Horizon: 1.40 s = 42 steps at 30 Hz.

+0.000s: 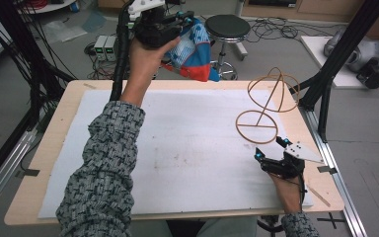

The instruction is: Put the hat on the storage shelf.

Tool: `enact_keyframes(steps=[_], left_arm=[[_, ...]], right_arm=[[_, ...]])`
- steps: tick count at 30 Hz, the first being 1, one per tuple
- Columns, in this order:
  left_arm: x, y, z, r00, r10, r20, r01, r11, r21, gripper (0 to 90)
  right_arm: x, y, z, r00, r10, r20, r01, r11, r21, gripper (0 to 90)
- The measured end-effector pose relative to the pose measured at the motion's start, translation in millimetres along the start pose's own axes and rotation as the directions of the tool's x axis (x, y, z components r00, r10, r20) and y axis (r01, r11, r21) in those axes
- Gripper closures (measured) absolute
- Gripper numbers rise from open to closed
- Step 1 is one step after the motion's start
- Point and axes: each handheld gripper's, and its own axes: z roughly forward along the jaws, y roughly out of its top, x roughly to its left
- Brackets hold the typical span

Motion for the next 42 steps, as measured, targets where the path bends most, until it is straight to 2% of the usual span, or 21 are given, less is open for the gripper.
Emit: enact_keyframes(steps=[6,11,17,21,24,27,32,42], left_arm=[[-4.7,9.5,12.8,0.9995,0.011,0.028,-0.011,0.9999,-0.012,89.6],[-7.5,18.5,26.6,0.9984,-0.014,0.055,0.016,0.9992,-0.037,89.6],[-10.9,26.9,39.8,0.9972,-0.024,0.071,0.028,0.9982,-0.053,89.6],[-14.3,32.0,49.7,0.9968,-0.010,0.079,0.015,0.9982,-0.058,89.6],[-16.5,35.1,59.4,0.9953,-0.012,0.096,0.018,0.9981,-0.059,89.6],[-19.0,36.6,66.6,0.9942,-0.017,0.106,0.023,0.9979,-0.060,89.6],[-28.6,40.5,87.4,0.9906,-0.021,0.135,0.029,0.9978,-0.060,89.6],[-47.6,44.3,114.4,0.9825,-0.023,0.185,0.038,0.9962,-0.079,89.6]], right_arm=[[-1.2,0.3,0.4,1.0000,0.000,-0.005,0.000,1.000,-0.001,9.4],[-3.1,-0.3,-1.7,1.0000,0.006,0.002,-0.006,1.000,-0.005,9.4],[-2.4,-1.2,-4.2,1.0000,0.004,0.002,-0.004,1.000,-0.005,9.4],[-0.9,-1.9,-5.7,1.0000,0.005,-0.004,-0.005,1.000,-0.006,9.4],[-1.9,-2.5,-6.5,0.9999,-0.008,-0.006,0.008,1.000,-0.008,9.4],[-2.6,-3.3,-8.8,1.0000,-0.002,-0.004,0.002,1.000,-0.006,9.5],[-5.0,-4.7,-11.8,1.0000,0.009,-0.002,-0.009,1.000,-0.010,9.4],[-6.5,-5.5,-12.8,0.9999,0.014,-0.010,-0.014,1.000,-0.010,9.5]])
